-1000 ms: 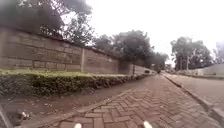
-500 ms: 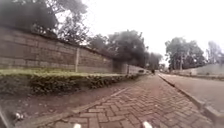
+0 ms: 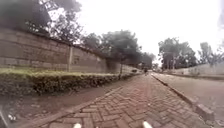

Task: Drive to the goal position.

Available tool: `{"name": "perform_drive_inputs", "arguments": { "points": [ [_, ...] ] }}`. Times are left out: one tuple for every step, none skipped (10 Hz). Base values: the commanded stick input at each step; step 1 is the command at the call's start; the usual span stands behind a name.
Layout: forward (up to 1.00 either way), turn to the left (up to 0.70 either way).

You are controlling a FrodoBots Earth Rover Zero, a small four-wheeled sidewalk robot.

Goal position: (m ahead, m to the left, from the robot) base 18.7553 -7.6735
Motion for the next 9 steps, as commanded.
{"name": "perform_drive_inputs", "arguments": {
  "points": [
    [0.0,-0.5],
    [0.0,-0.5],
    [0.0,-0.5],
    [0.0,-0.5],
    [0.0,-0.5],
    [0.0,-0.5],
    [0.0,0.2],
    [0.0,0.26],
    [0.5,0.04]
  ]
}}
